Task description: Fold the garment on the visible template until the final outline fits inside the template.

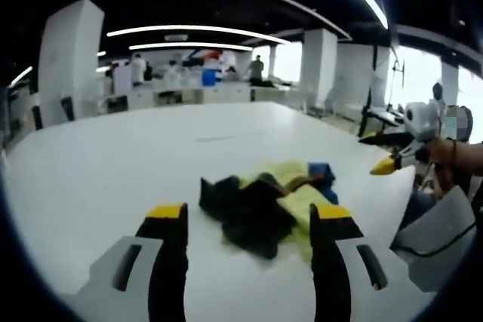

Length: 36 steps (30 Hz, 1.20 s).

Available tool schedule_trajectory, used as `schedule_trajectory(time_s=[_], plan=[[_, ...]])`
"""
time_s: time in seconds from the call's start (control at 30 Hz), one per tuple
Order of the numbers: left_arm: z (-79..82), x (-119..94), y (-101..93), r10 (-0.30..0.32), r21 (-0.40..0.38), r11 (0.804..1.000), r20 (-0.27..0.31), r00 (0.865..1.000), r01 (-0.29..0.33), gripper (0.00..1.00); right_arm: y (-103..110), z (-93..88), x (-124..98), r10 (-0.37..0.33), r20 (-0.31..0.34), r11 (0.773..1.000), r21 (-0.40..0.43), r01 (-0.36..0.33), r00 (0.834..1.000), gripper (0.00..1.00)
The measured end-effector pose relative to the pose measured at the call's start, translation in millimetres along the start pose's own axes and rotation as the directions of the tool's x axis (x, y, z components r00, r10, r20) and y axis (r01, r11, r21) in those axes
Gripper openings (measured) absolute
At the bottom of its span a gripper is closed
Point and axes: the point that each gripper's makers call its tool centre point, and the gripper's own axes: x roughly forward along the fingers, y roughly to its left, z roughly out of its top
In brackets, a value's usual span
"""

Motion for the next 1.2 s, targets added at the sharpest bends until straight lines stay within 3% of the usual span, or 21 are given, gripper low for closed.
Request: schedule_trajectory(time_s=[0.13,0.4,0.7,0.93,1.03,1.1,1.2], plan=[[0.1,6.3,7.3,0.026,0.035,0.999,0.0,1.0,-0.026,0.6,-6.1,-3.6,10.5,-0.002,-0.015,1.0,-0.018,0.002,1.0,0.67],[-3.3,30.3,19.0,0.035,0.011,0.999,0.006,0.999,-0.035,0.52,-16.7,-18.8,35.2,0.032,-0.058,0.999,0.036,-0.03,0.998,0.59],[-7.1,55.8,18.8,-0.009,0.051,0.999,-0.029,1.0,0.01,0.45,-27.0,-31.9,58.0,0.045,-0.093,0.998,0.053,-0.04,0.995,0.53],[-10.1,77.4,23.4,-0.051,0.072,0.996,-0.046,0.998,0.054,0.37,-35.3,-35.3,73.4,0.046,-0.093,0.998,0.053,-0.042,0.995,0.43],[-13.4,88.3,22.4,-0.07,0.088,0.993,-0.051,0.996,0.074,0.34,-38.4,-35.9,78.5,0.049,-0.086,0.998,0.039,-0.046,0.995,0.35],[-16.2,96.6,17.6,-0.09,0.067,0.993,-0.059,0.994,0.094,0.33,-39.6,-37.3,82.1,0.059,-0.084,0.997,0.048,-0.055,0.995,0.34],[-22.6,108.1,18.9,-0.097,0.097,0.99,-0.073,0.993,0.104,0.28,-39.4,-40.7,86.7,0.075,-0.088,0.996,0.05,-0.071,0.993,0.34]])
